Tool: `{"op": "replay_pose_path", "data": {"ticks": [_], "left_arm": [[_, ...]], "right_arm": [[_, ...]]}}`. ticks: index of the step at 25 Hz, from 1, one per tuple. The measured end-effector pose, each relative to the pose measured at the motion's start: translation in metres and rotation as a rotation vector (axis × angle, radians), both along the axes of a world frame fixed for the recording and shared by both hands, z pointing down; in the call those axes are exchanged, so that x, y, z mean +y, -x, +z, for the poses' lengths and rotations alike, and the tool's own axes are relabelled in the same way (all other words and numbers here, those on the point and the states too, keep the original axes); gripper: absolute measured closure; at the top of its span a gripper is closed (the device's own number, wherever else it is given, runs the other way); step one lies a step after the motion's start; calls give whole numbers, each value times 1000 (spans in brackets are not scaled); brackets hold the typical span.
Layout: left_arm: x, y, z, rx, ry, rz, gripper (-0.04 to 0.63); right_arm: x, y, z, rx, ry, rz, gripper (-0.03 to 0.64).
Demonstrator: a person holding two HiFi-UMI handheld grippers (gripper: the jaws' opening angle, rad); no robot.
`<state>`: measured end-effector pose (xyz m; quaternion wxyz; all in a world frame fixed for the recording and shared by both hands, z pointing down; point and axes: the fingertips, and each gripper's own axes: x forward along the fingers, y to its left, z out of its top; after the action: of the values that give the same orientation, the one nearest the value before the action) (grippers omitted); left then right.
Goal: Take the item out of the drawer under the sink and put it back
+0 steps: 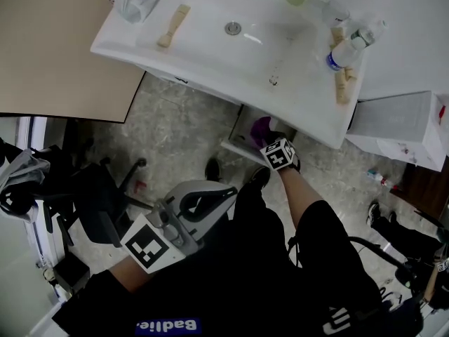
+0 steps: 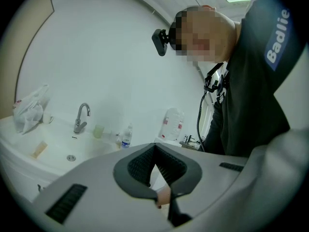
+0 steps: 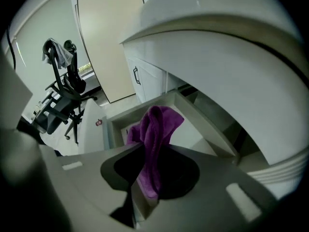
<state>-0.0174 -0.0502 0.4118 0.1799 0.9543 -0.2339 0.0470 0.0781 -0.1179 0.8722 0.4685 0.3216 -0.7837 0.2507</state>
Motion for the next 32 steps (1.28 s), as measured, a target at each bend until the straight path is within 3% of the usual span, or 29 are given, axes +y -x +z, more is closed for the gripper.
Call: {"op": "replay_pose_path", "data": {"ticks": [13,22,27,32], "left_arm": [[-2,-12,14,-14,22,-3,600],[1,-6,22,-23,35,-7,601],[3,-3,10,-1,26,-4,601],[6,5,-6,13,-1,7,601]], "right_arm": [[-7,-12,48,76,64,-34,540],[-8,-8,47,64,91,-12,497],[-5,-12,22,47,49,59,494],[4,-6,-27,-45,-2,168,494]]}}
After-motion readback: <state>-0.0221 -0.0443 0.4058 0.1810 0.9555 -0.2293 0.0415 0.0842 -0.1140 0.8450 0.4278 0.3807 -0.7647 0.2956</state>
